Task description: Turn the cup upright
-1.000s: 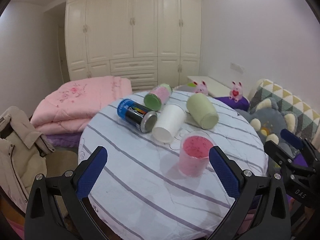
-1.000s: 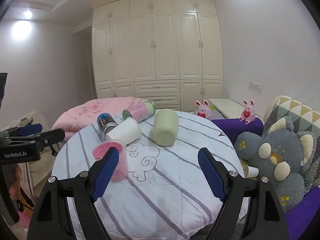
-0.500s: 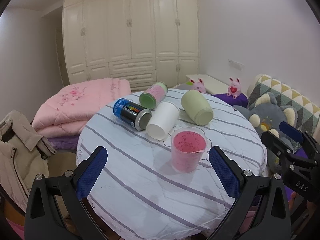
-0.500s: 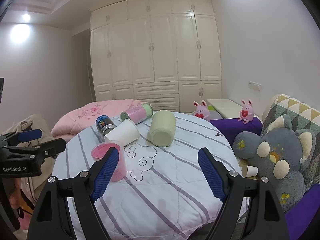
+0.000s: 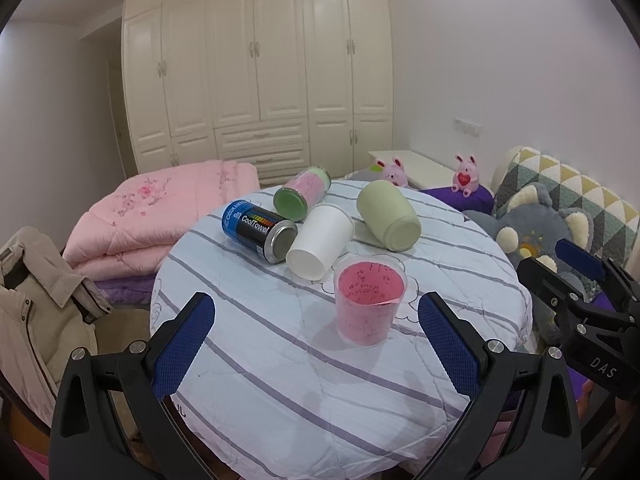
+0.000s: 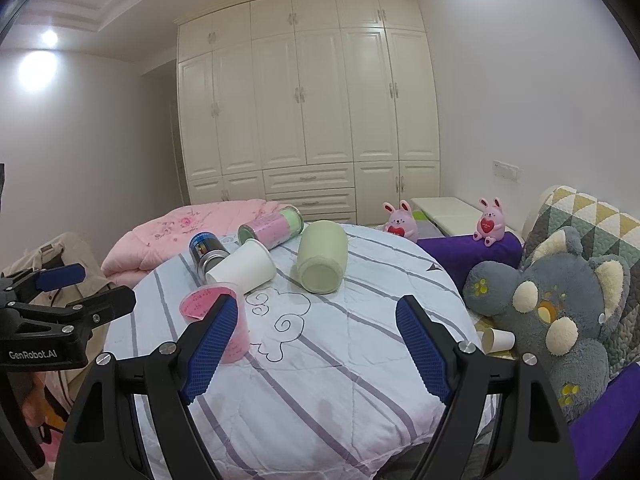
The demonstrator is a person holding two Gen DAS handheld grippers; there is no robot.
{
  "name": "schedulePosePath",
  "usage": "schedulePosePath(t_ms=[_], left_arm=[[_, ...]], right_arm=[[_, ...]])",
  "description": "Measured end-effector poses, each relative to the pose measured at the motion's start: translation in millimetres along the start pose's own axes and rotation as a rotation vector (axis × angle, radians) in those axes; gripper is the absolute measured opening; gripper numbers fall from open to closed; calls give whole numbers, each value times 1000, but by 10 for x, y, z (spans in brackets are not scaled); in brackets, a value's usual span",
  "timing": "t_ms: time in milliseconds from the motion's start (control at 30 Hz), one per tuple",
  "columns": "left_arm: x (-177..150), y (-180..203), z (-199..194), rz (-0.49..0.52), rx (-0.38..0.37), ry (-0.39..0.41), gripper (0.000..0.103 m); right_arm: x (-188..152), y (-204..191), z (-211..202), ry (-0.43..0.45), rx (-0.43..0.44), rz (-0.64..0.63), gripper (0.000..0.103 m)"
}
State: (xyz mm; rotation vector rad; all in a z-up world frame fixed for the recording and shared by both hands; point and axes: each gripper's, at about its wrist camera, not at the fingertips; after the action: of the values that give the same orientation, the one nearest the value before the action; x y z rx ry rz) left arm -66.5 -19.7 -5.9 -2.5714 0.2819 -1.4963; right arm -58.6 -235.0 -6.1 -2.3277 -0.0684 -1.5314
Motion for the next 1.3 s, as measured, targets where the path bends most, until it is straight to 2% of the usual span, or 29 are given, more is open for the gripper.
schedulePosePath(t_ms=[333,700,1300], left_arm=[[7,1,-79,-2,9,56,103],[1,27,-97,10,8,63,103],[16,67,-133,15,-9,94,103]], right_arm=[[-1,0,15,-7,-3,-8,83],[-17,-16,34,-12,-6,-22,83],[-6,-39,-41,37,1,-36,83]])
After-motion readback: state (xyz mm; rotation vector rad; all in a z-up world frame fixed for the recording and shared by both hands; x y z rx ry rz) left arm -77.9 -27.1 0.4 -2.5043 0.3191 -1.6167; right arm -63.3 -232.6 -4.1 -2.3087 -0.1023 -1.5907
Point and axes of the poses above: each gripper's, at about its wrist camera, not at the fingertips, and z roughly the way its jaws point, y to its right, x to its top, and after that the axes turned 12 degrees about z, right-handed
